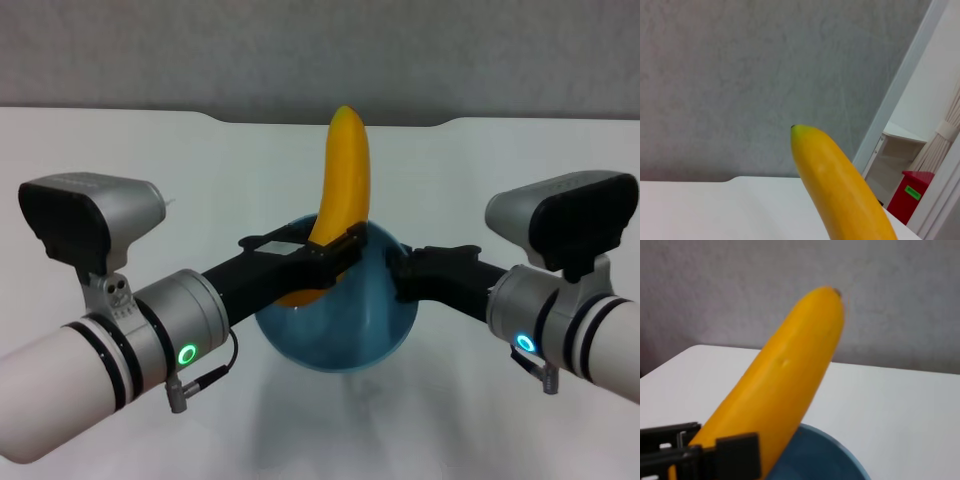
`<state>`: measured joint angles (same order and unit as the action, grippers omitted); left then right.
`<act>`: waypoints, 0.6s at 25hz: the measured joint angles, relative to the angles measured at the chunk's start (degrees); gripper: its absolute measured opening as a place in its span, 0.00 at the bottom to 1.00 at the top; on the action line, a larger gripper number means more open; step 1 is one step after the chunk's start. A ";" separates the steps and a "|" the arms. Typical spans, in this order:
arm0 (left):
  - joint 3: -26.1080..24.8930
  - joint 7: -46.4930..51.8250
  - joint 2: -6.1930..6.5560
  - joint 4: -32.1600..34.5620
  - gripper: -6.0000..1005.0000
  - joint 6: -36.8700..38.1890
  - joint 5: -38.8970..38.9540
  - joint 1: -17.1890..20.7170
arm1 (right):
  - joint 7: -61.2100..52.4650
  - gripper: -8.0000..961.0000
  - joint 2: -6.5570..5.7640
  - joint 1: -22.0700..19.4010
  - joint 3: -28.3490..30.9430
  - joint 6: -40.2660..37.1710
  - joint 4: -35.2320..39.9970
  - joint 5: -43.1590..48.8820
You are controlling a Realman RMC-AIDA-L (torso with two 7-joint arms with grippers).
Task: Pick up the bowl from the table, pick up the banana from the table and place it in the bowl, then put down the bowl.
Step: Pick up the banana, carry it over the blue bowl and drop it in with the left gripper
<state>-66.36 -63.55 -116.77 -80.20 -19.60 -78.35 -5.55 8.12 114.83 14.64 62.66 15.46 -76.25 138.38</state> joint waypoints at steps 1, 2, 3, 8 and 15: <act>0.00 0.00 0.00 0.02 0.60 0.00 0.01 0.00 | 0.17 0.06 0.02 -0.04 0.15 0.02 -0.01 -0.01; 0.01 0.00 -0.01 0.04 0.60 0.00 0.01 0.01 | 0.31 0.06 0.02 -0.05 0.23 0.02 -0.02 -0.01; 0.04 0.00 -0.01 0.04 0.60 0.01 0.02 0.01 | 0.41 0.06 0.03 -0.05 0.29 0.02 -0.02 -0.02; 0.36 0.00 -0.05 0.05 0.61 -0.75 0.04 -0.27 | 0.52 0.06 0.04 -0.01 0.40 -0.16 -0.04 -0.03; 0.57 -0.06 -0.13 0.14 0.61 -1.41 0.04 -0.84 | 0.52 0.06 0.04 0.55 0.36 -0.37 0.32 -0.05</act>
<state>-65.79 -63.61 -116.90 -80.06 -21.01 -78.31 -6.40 8.64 114.88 15.20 63.02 15.09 -75.93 138.33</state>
